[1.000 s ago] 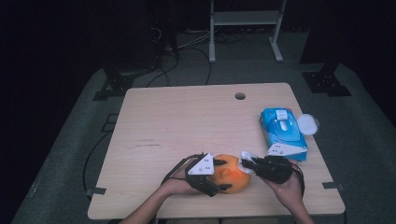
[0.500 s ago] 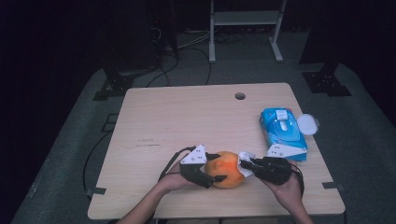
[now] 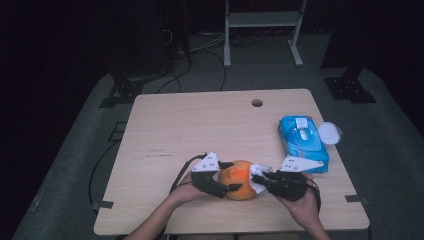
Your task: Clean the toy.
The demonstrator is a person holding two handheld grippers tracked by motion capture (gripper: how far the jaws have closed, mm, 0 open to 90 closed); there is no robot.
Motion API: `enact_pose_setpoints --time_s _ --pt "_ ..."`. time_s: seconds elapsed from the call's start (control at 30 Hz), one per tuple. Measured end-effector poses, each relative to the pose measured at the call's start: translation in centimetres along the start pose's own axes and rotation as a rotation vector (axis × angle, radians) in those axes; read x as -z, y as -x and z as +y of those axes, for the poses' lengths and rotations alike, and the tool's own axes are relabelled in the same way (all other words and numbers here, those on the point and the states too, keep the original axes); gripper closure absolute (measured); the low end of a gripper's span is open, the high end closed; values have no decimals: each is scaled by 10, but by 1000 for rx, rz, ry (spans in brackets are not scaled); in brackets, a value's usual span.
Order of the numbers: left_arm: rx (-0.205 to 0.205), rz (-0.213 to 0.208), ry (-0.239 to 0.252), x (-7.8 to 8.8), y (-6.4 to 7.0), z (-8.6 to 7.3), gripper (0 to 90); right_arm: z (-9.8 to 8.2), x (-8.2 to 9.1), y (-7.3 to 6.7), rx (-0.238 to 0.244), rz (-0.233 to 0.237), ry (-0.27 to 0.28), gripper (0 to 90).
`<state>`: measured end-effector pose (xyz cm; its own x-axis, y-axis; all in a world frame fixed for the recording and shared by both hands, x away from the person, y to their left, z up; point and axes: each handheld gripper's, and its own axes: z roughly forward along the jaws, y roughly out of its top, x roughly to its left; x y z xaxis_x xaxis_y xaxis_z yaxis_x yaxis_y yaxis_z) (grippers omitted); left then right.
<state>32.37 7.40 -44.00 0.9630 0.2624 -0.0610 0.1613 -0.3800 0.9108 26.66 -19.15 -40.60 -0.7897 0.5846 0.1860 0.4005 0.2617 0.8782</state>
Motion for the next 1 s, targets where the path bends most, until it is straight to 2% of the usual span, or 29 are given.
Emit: enact_pose_setpoints --time_s 0.07,0.1,0.2,0.27,0.33,0.47,0.53,0.63,0.67,0.73,0.87,1.0 --pt "11 1 5 1 -1 0 244 1 -3 -4 21 -8 -10 797" --pt "15 5 5 1 -2 -1 245 1 -2 -2 15 -7 -9 798" --pt "32 10 9 1 -3 -1 245 -5 1 13 -25 -24 -11 799" --pt "44 13 12 0 -4 -1 245 -11 2 25 -76 -25 -5 800" --pt "47 13 13 0 -5 -1 244 -12 4 30 -86 -43 -4 799" --pt "51 24 14 1 -6 -1 244 -9 3 21 -69 -46 -3 796" --pt "67 29 17 1 -7 -1 244 -6 1 14 -59 -22 -1 796" --pt "80 40 18 1 -7 -1 244 -2 -6 2 -12 7 -14 792" --pt "80 43 14 1 -7 -1 244 -2 -7 1 0 -4 -21 794" --pt "86 42 12 3 -7 0 243 -3 -7 5 -15 -1 -19 795" --pt "71 -7 7 1 -6 1 210 -9 -4 19 -55 -16 -19 796" --pt "20 -5 -16 0 -1 1 226 -10 -2 22 -62 -34 -21 795"
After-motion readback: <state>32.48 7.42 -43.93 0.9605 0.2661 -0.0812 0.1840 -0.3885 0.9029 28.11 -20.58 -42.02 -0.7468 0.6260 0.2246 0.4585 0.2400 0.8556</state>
